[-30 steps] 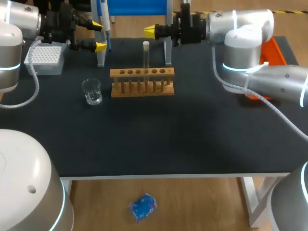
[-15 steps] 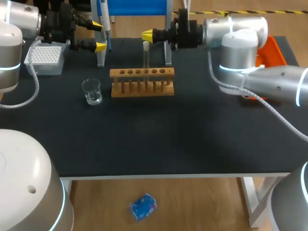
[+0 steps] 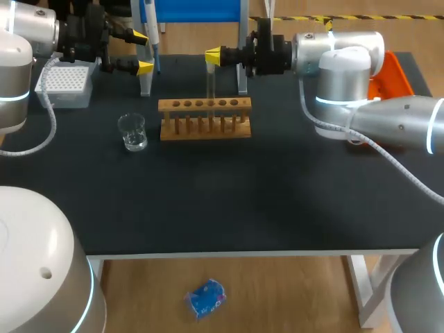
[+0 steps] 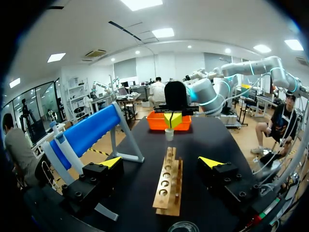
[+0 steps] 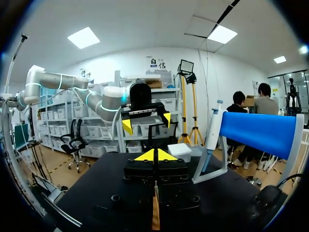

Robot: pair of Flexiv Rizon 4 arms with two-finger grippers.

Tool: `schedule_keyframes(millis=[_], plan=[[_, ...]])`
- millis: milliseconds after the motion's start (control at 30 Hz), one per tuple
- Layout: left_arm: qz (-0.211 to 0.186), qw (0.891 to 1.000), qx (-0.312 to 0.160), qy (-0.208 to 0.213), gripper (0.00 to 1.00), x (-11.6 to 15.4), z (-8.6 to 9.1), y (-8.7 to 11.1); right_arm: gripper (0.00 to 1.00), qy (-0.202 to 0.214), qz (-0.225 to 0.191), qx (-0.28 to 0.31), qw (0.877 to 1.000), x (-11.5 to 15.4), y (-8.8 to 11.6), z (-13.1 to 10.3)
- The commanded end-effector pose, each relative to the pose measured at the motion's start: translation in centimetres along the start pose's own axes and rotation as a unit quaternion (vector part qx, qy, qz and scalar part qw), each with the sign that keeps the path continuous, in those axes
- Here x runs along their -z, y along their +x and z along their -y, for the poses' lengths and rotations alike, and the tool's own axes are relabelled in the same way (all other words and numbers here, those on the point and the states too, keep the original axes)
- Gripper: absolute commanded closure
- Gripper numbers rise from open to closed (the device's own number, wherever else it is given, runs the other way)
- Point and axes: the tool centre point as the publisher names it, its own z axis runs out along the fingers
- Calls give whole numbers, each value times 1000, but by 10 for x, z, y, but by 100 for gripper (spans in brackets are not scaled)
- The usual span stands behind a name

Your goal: Invert the test tube, pick up the pipette, mount the tip to pipette, aspirate from beaker and dispense into the tube, eject the tip, return the pipette, and cap with the stopper.

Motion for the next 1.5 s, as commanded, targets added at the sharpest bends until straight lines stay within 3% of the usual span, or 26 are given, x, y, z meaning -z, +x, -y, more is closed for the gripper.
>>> schedule_keyframes(millis=[33,1033,1500], plan=[[-1,1000,1,-1,0,1,1,0,100,-1,0,-2,1000,-1,-1,4],[-1,1000,1,-1,0,1,1,0,100,6,2,-30,1000,-1,-4,36],[-1,1000,1,-1,0,1,1,0,100,-5,5,7,1000,7,-5,-10]])
